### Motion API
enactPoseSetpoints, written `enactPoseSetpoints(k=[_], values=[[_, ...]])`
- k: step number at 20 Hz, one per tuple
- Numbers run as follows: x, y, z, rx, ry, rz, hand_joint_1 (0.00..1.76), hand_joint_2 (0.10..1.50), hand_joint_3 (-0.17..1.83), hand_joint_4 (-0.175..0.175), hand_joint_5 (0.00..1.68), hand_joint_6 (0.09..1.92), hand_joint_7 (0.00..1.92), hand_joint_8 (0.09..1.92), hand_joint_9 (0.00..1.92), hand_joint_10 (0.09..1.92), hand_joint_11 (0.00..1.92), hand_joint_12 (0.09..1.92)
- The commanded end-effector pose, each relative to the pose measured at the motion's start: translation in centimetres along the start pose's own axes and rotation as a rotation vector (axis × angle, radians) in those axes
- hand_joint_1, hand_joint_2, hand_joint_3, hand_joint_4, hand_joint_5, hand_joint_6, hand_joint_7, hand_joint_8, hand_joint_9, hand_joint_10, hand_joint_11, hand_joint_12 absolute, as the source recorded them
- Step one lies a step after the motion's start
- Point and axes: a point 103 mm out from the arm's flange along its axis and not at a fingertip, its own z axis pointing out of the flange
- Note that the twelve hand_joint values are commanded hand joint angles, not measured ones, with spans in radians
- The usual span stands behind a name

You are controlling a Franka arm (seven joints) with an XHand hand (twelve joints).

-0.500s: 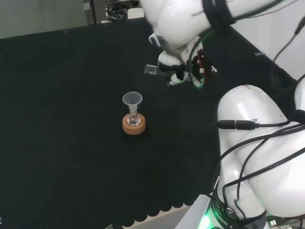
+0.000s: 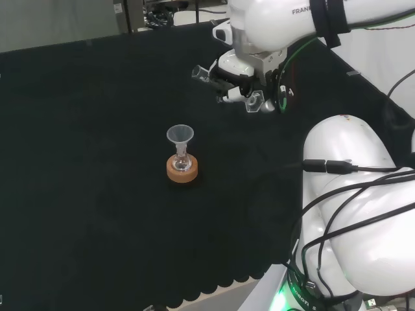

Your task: Put the graduated cylinder back on the table.

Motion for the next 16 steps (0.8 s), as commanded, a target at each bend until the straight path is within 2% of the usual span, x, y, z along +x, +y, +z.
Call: enactPoseSetpoints(k=[1,5,9,12,16], values=[[-1.3,2.9,1.2,-0.088,0.15,-0.017,1.14,1.07,0.18,-0.175,0.93,1.12,1.2,0.35,1.4,0.09,1.19,0.76],[-1.9,5.0,2.3,-0.12,0.217,-0.034,1.14,1.07,0.18,-0.175,0.93,1.12,1.2,0.35,1.4,0.09,1.19,0.76],[-2.6,6.9,3.0,-0.192,0.304,-0.041,1.14,1.06,0.18,-0.175,0.93,1.12,1.2,0.35,1.4,0.09,1.19,0.76],[-3.0,8.1,3.6,-0.213,0.337,-0.054,1.14,1.06,0.18,-0.175,0.93,1.12,1.2,0.35,1.4,0.09,1.19,0.76],[-3.7,9.6,4.5,-0.258,0.409,-0.046,1.14,1.06,0.19,-0.175,0.92,1.12,1.2,0.36,1.4,0.09,1.19,0.76]])
